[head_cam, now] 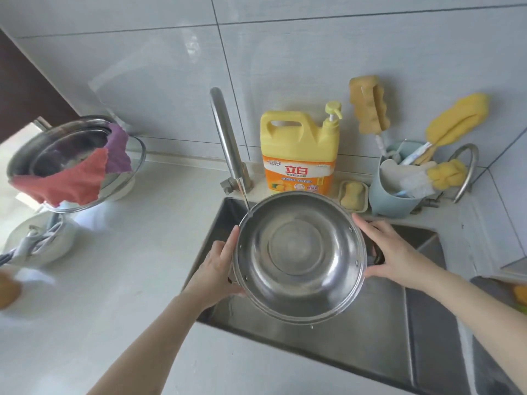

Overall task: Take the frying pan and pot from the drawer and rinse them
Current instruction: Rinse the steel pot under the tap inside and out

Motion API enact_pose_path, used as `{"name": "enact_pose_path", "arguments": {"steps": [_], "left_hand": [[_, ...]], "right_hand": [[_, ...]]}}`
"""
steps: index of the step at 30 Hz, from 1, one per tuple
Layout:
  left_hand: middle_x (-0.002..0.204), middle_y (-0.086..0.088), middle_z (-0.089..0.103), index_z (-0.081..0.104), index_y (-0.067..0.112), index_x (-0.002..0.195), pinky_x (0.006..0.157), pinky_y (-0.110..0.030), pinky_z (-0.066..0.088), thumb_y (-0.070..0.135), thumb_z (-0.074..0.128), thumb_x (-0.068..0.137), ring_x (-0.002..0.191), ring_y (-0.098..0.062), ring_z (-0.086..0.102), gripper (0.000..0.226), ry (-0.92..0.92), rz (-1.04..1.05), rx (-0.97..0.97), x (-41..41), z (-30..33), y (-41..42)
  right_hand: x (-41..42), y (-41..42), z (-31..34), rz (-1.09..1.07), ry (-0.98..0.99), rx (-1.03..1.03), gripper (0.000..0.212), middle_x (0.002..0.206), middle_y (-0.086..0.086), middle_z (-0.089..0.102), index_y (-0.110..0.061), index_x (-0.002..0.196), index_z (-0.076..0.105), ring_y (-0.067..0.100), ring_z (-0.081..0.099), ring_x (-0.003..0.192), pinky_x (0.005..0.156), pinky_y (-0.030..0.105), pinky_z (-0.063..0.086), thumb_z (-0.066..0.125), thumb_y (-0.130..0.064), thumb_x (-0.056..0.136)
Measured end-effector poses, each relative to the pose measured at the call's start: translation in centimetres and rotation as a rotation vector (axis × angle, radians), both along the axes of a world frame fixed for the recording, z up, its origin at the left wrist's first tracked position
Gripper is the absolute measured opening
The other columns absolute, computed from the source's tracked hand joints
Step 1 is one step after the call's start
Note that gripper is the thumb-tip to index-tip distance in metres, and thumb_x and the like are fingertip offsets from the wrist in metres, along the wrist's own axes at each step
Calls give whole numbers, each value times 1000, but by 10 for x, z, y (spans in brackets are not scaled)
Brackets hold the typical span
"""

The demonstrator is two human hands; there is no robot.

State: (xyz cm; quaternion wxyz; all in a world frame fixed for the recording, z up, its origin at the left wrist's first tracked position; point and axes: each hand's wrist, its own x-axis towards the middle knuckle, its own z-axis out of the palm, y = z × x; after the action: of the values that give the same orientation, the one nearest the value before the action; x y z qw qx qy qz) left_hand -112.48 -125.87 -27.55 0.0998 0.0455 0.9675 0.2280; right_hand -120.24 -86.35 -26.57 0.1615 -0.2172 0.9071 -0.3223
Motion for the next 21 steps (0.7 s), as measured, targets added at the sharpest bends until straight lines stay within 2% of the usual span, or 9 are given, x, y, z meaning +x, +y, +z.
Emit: {"name": "enact_pose_path", "arguments": {"steps": [3, 6, 8, 11, 15, 17, 18, 20, 21], "left_hand": [[119, 6, 35, -22, 54, 144, 100, -29, 40, 47, 92, 52, 109, -15, 47, 146, -263, -2, 52, -14, 7, -12], [144, 9, 31, -18, 62, 141, 115, -39, 29, 47, 92, 49, 135, -15, 34, 144, -448, -38, 81, -26, 20, -32], [150, 16, 30, -12, 58, 143, 116, -37, 31, 37, 93, 53, 139, -10, 32, 140, -569, -83, 100, -37, 36, -42], [140, 12, 43, -5, 49, 149, 90, -28, 54, 20, 92, 61, 106, -3, 59, 134, -715, -94, 80, -57, 62, -60], [128, -1, 46, -3, 49, 151, 66, -21, 53, 23, 93, 60, 67, -9, 67, 135, -764, -93, -104, -80, 104, -71], [133, -4, 40, -2, 52, 148, 70, -25, 55, 19, 93, 60, 72, -5, 68, 134, -734, -87, -162, -87, 126, -71], [135, -3, 38, -5, 54, 147, 79, -30, 56, 22, 94, 58, 89, -8, 67, 137, -678, -103, -212, -89, 136, -71], [129, 4, 39, -11, 61, 142, 98, -41, 47, 33, 96, 50, 117, -19, 51, 143, -520, -140, -324, -88, 147, -72], [121, 8, 39, -14, 64, 139, 99, -44, 44, 36, 96, 48, 116, -22, 49, 146, -437, -144, -347, -87, 150, -73]], "right_hand": [[-14, -7, -3, 25, -186, 32, 127, 119, -9, 36, -65, 142, -3, 5, 51, 99, 86, 12, 42, 90, -26, 64], [-26, -17, 2, 66, -361, 84, 121, 141, -3, 36, -59, 147, 4, 16, 44, 127, 102, 25, 39, 87, -33, 62], [-34, -24, 6, 101, -493, 42, 116, 145, -2, 42, -62, 144, 12, 18, 57, 117, 96, 32, 49, 86, -34, 58], [-38, -38, 6, 121, -655, -27, 109, 131, -3, 56, -57, 145, 22, 11, 64, 81, 66, 23, 51, 87, -20, 66], [-26, -60, -12, 105, -703, -160, 112, 121, -8, 65, -54, 146, 22, 10, 60, 78, 67, 27, 50, 87, -11, 66], [-14, -74, -22, 102, -661, -240, 117, 133, -14, 58, -56, 146, 18, 6, 62, 94, 79, 26, 53, 88, -10, 65], [-7, -81, -27, 81, -622, -271, 119, 142, -19, 48, -57, 146, 15, 1, 57, 111, 92, 25, 50, 89, -10, 65], [3, -94, -33, 3, -516, -320, 124, 151, -25, 30, -56, 147, 8, -2, 35, 135, 113, 28, 34, 90, -14, 64], [7, -99, -35, -46, -460, -343, 126, 152, -24, 27, -55, 148, 6, -2, 28, 138, 116, 30, 26, 90, -15, 63]]}}
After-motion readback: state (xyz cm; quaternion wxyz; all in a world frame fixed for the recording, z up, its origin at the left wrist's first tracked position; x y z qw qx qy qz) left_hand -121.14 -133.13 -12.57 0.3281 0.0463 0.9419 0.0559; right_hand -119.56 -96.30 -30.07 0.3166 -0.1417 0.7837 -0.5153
